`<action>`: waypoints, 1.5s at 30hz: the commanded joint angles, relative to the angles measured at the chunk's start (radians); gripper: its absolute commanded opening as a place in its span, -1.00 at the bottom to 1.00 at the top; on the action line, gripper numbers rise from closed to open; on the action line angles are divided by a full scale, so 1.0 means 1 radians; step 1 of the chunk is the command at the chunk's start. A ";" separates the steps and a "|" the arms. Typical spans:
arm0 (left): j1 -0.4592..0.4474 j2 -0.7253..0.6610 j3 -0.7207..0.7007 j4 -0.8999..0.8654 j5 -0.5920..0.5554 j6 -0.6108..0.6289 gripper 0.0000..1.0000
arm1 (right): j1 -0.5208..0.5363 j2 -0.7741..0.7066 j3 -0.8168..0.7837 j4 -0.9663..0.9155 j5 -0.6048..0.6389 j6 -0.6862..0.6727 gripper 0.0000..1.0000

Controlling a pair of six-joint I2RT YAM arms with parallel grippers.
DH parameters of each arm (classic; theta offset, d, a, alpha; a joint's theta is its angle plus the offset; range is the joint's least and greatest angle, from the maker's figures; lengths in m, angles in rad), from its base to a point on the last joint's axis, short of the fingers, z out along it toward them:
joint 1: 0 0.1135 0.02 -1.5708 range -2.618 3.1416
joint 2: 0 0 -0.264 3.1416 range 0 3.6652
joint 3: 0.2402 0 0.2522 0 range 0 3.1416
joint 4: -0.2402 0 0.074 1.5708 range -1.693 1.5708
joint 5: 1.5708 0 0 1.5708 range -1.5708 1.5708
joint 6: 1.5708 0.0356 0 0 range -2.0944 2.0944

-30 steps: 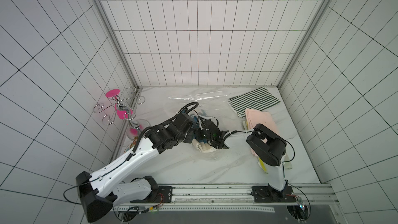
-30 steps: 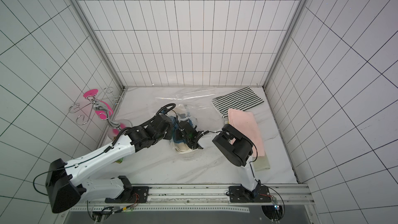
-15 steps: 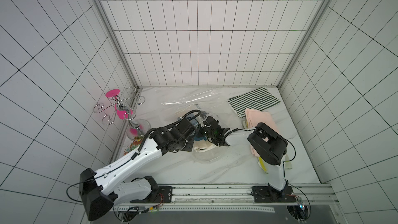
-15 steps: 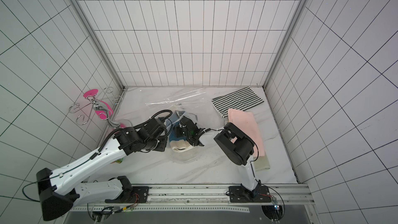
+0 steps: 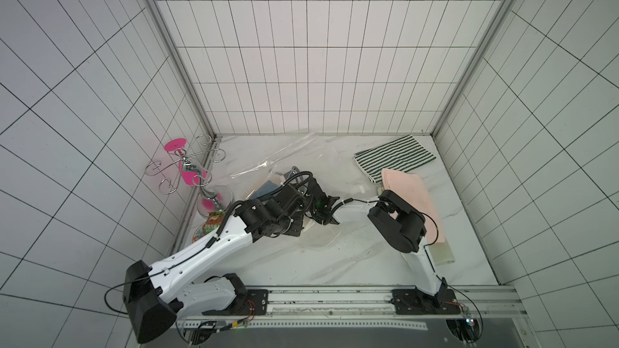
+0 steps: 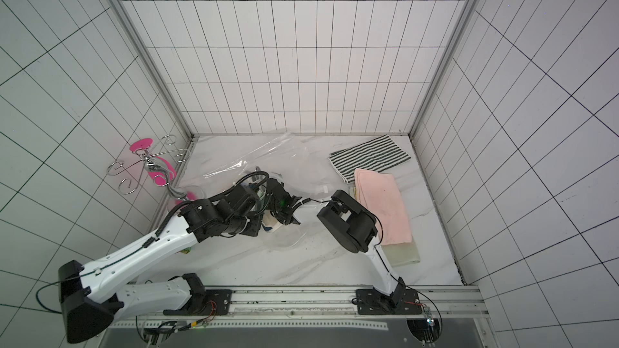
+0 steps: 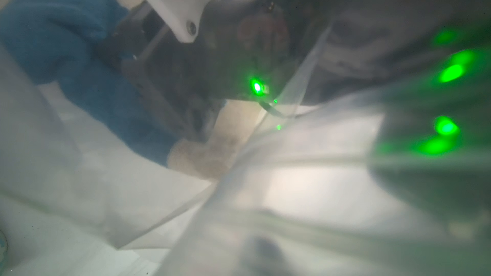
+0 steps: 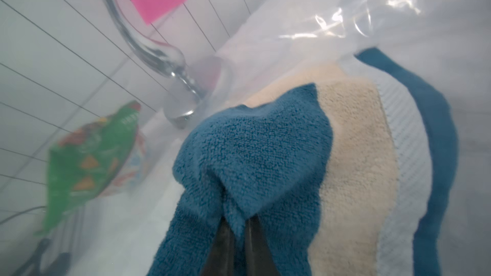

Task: Place the folded towel into the vacuum bag
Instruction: Place the towel in the vacuum bag.

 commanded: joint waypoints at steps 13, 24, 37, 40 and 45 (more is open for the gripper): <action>-0.001 -0.024 -0.016 0.016 0.121 -0.025 -0.99 | -0.011 0.048 0.093 -0.049 0.016 0.003 -0.94; 0.001 -0.037 -0.044 0.028 0.152 -0.015 -1.00 | -0.012 0.145 0.242 -0.075 -0.003 0.048 -0.94; 0.075 -0.078 -0.035 -0.033 0.079 -0.004 -0.99 | -0.061 -0.217 -0.173 -0.222 -0.143 0.157 0.76; 0.076 -0.061 -0.027 -0.048 0.082 0.005 -0.89 | -0.063 -0.235 -0.198 -0.259 -0.233 0.245 0.73; 0.079 -0.080 -0.016 -0.083 0.081 0.015 -0.61 | -0.042 -0.347 -0.352 -0.216 -0.282 0.429 0.30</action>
